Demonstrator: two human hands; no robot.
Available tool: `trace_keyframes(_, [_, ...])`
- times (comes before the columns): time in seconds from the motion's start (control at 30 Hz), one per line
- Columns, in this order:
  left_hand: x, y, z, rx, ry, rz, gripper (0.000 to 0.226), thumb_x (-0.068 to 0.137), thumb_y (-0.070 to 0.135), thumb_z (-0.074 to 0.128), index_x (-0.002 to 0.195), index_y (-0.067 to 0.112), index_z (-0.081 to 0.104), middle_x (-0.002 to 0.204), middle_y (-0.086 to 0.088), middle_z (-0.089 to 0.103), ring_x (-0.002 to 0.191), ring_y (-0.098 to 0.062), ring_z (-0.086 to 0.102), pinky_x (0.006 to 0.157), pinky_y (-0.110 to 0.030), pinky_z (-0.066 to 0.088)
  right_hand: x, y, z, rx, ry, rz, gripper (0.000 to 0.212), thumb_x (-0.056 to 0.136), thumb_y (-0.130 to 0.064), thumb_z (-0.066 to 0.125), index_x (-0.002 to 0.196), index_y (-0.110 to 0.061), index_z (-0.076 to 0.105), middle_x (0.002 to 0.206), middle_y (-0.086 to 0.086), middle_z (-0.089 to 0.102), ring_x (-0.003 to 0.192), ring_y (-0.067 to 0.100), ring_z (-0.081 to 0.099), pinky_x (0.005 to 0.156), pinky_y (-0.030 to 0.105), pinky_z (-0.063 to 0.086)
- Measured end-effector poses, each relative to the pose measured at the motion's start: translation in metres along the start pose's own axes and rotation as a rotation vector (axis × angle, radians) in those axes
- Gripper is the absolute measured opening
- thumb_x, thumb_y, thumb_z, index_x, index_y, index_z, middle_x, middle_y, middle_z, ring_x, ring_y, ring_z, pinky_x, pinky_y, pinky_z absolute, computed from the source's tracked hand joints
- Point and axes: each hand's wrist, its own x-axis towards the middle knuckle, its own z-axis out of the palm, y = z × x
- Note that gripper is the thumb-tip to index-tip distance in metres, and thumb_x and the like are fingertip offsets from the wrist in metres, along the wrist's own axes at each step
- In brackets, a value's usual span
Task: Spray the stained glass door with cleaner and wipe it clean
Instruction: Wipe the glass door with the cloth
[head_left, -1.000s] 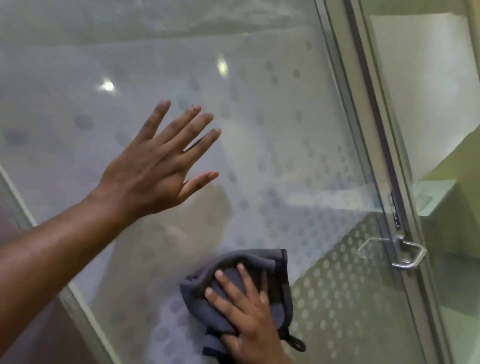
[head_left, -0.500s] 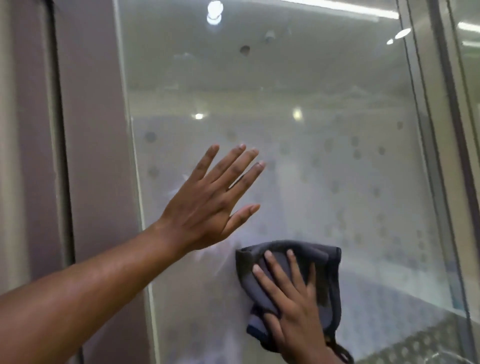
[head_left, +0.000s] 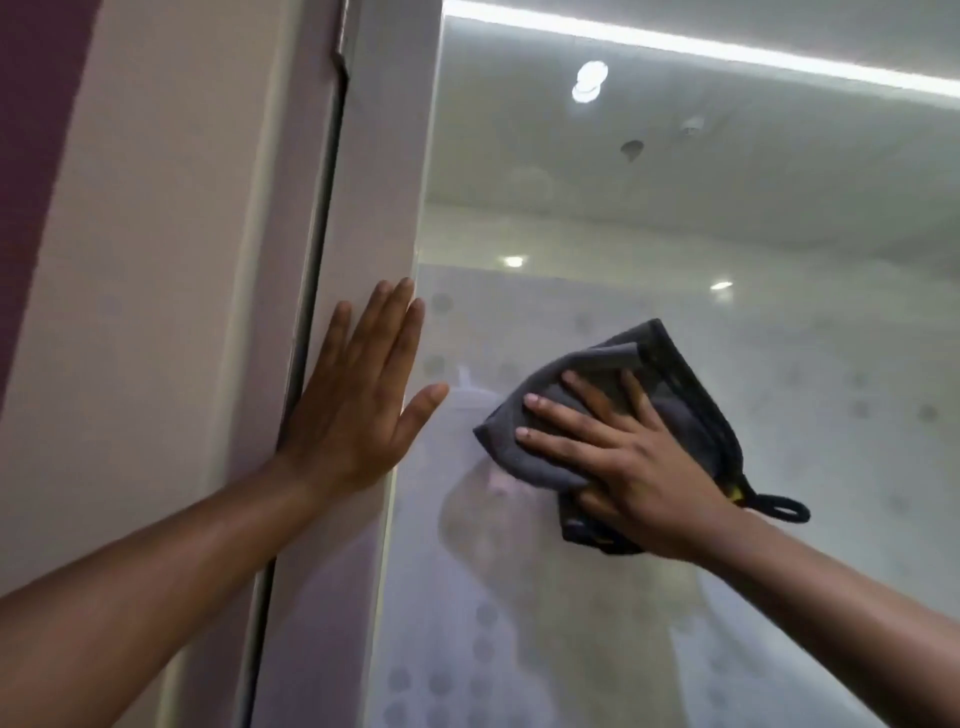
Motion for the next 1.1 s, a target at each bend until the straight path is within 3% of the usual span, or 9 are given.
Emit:
trace_keyframes(0.2, [-0.003, 0.001, 0.001, -0.026, 0.0, -0.006, 0.081, 0.11, 0.061, 0.012, 0.17, 0.008, 0.005, 0.181, -0.009, 0.001, 0.168, -0.024, -0.001, 0.135, -0.054, 0.006, 0.126, 0.051, -0.041, 0.199, 0.205, 0.438, 0.062, 0.097, -0.041, 0.036, 0.159, -0.045, 0.033, 0.173, -0.015, 0.016, 0.163, 0.021, -0.003, 0.124, 0.068, -0.007])
trace_keyframes(0.37, [-0.005, -0.002, 0.002, -0.11, 0.082, -0.008, 0.084, 0.109, 0.062, 0.012, 0.169, 0.003, 0.01, 0.18, -0.015, 0.009, 0.167, -0.03, 0.007, 0.135, -0.056, 0.008, 0.091, -0.024, -0.007, 0.157, 0.212, 0.36, 0.067, 0.091, -0.041, 0.039, 0.158, -0.043, 0.037, 0.173, -0.015, 0.018, 0.163, 0.022, 0.001, 0.127, 0.062, -0.008])
trace_keyframes(0.5, [-0.006, -0.002, -0.001, -0.157, 0.128, -0.023, 0.078, 0.11, 0.053, 0.01, 0.168, 0.001, 0.013, 0.179, -0.017, 0.012, 0.167, -0.032, 0.011, 0.134, -0.057, 0.01, 0.001, -0.114, 0.033, 0.114, 0.048, 0.203, 0.071, 0.095, -0.042, 0.051, 0.162, -0.04, 0.028, 0.175, -0.012, 0.013, 0.163, 0.028, 0.002, 0.126, 0.065, 0.0])
trace_keyframes(0.6, [-0.007, -0.002, 0.0, -0.156, 0.135, -0.016, 0.076, 0.11, 0.05, 0.01, 0.168, 0.001, 0.013, 0.178, -0.017, 0.013, 0.167, -0.031, 0.011, 0.133, -0.058, 0.011, 0.0, -0.113, 0.036, 0.084, 0.023, 0.155, 0.066, 0.1, -0.048, 0.048, 0.162, -0.042, 0.027, 0.174, -0.013, 0.013, 0.163, 0.028, 0.006, 0.127, 0.06, 0.004])
trace_keyframes(0.87, [-0.008, -0.003, 0.0, -0.181, 0.164, -0.055, 0.08, 0.109, 0.055, 0.007, 0.169, 0.003, 0.014, 0.179, -0.016, 0.014, 0.167, -0.03, 0.009, 0.136, -0.051, 0.006, 0.153, -0.033, -0.01, 0.164, 0.276, 0.517, 0.063, 0.097, -0.045, 0.033, 0.16, -0.042, 0.033, 0.174, -0.01, 0.019, 0.163, 0.025, 0.001, 0.125, 0.067, -0.007])
trace_keyframes(0.97, [-0.007, -0.002, -0.002, -0.21, 0.181, -0.062, 0.081, 0.108, 0.056, 0.003, 0.168, 0.003, 0.015, 0.179, -0.016, 0.014, 0.167, -0.03, 0.01, 0.136, -0.051, 0.005, 0.142, -0.059, 0.002, 0.183, 0.359, 0.603, 0.063, 0.096, -0.042, 0.036, 0.159, -0.041, 0.035, 0.173, -0.01, 0.021, 0.163, 0.024, 0.003, 0.127, 0.062, -0.009])
trace_keyframes(1.1, [-0.01, -0.002, -0.001, -0.24, 0.197, -0.042, 0.073, 0.11, 0.046, 0.009, 0.168, 0.002, 0.018, 0.177, -0.019, 0.018, 0.166, -0.033, 0.014, 0.136, -0.051, 0.005, 0.078, -0.144, 0.037, 0.217, 0.393, 0.694, 0.069, 0.092, -0.035, 0.047, 0.159, -0.035, 0.037, 0.172, -0.009, 0.022, 0.163, 0.026, 0.004, 0.127, 0.06, -0.008])
